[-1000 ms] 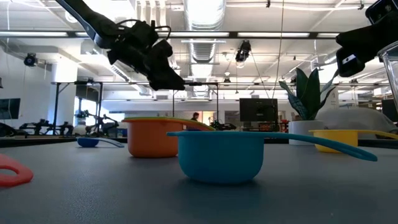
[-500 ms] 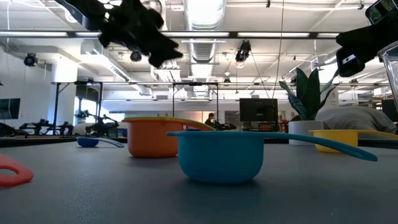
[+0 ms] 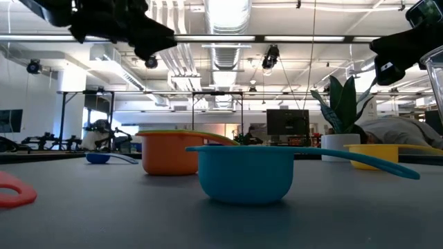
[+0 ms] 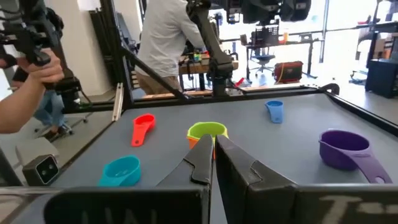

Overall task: Nest measuring cups in basket
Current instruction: Stack the purple measuring cup on top of the green measuring cup

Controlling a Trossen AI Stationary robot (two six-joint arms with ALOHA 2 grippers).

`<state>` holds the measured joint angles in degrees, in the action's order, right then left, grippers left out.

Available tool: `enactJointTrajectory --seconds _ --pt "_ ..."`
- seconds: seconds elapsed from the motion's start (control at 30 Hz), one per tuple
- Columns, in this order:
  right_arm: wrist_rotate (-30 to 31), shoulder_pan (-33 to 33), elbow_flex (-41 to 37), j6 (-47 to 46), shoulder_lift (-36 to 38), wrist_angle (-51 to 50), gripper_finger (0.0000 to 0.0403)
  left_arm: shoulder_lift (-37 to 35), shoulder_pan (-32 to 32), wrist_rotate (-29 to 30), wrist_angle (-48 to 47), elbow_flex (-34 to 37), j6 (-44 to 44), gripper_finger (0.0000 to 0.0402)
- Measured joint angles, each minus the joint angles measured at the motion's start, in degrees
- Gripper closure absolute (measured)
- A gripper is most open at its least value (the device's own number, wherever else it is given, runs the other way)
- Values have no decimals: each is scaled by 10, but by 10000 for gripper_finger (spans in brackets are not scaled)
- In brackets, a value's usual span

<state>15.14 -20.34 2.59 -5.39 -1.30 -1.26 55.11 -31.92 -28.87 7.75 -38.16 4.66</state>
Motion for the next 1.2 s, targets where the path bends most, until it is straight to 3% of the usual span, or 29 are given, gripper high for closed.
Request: enactJointTrajectory --seconds 0.33,0.47,0.8,1.07,1.2 --pt "0 0 0 0 0 -1 394 -3 2 0 207 102 -87 196" --pt "0 0 0 -1 0 -1 394 12 2 39 217 109 -99 196" --pt "0 0 0 -26 0 -1 394 126 2 44 114 -8 -65 196" --pt "0 0 0 -12 0 -2 394 238 2 44 112 -80 -65 196" --pt "0 0 0 66 0 -3 394 297 2 44 105 -119 -67 196"
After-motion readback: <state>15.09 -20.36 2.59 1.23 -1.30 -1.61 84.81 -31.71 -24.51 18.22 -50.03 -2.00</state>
